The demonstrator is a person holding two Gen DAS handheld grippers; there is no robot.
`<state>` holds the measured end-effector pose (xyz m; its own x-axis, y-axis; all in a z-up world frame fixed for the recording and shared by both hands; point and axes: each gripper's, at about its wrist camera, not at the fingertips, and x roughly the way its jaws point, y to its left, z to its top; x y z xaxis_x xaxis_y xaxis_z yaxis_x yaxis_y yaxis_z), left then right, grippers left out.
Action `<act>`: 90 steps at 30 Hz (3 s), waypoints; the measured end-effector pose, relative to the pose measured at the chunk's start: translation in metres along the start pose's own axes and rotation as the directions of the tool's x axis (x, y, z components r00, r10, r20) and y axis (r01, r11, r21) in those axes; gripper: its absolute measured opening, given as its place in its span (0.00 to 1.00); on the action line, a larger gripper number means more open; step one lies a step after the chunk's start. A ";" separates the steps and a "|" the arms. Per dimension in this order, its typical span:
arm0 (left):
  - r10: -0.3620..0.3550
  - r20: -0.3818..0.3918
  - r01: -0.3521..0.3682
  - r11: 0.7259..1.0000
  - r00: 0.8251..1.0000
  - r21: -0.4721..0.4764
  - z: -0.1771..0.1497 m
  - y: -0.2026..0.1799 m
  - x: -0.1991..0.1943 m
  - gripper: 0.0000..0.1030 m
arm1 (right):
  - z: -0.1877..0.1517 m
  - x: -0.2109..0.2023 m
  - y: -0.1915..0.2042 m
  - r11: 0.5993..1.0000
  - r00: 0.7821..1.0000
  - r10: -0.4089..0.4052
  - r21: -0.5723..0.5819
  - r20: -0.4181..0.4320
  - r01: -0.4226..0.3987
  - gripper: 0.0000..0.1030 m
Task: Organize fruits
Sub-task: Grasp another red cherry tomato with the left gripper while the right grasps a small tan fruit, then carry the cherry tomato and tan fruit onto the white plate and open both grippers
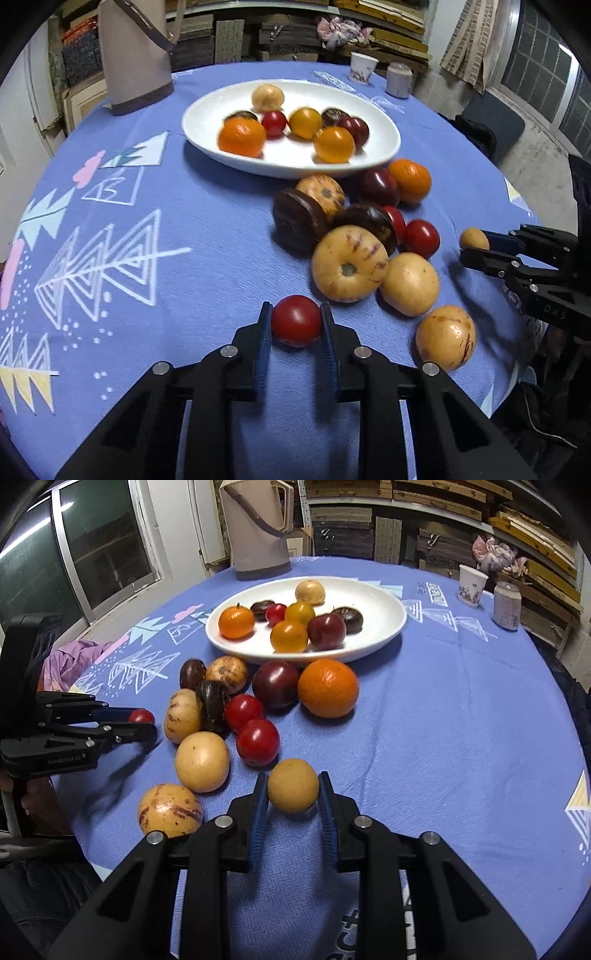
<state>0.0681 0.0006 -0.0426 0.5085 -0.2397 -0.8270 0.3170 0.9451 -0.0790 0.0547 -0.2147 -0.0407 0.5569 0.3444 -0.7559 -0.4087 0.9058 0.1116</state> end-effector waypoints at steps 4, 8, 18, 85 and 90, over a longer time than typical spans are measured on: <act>0.019 0.043 -0.018 1.000 0.999 -0.008 0.010 0.009 -0.018 0.24 | 0.010 -0.014 -0.003 1.000 0.999 -0.009 -0.006 0.036 0.009 0.25; 0.035 0.092 -0.034 0.999 0.995 -0.012 0.033 0.016 -0.035 0.24 | 0.027 -0.029 -0.006 0.999 0.996 -0.030 -0.024 0.084 0.032 0.25; 0.056 0.153 -0.058 0.998 0.987 0.004 0.083 0.016 -0.043 0.25 | 0.074 -0.037 -0.013 0.997 0.986 -0.048 -0.054 0.158 0.057 0.25; 0.178 0.127 -0.169 0.983 0.976 -0.078 0.147 0.021 0.025 0.67 | 0.122 0.041 -0.065 0.992 0.993 -0.074 0.105 0.090 0.064 0.47; 0.167 0.123 -0.160 0.985 0.978 -0.069 0.123 0.016 0.010 0.79 | 0.092 0.014 -0.050 0.995 0.994 -0.061 0.086 0.095 0.053 0.69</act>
<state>0.1766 -0.0141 0.0162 0.6490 -0.1036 -0.7537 0.1753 0.9844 0.0157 0.1496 -0.2329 0.0028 0.6471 0.3106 -0.6963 -0.3153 0.9405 0.1266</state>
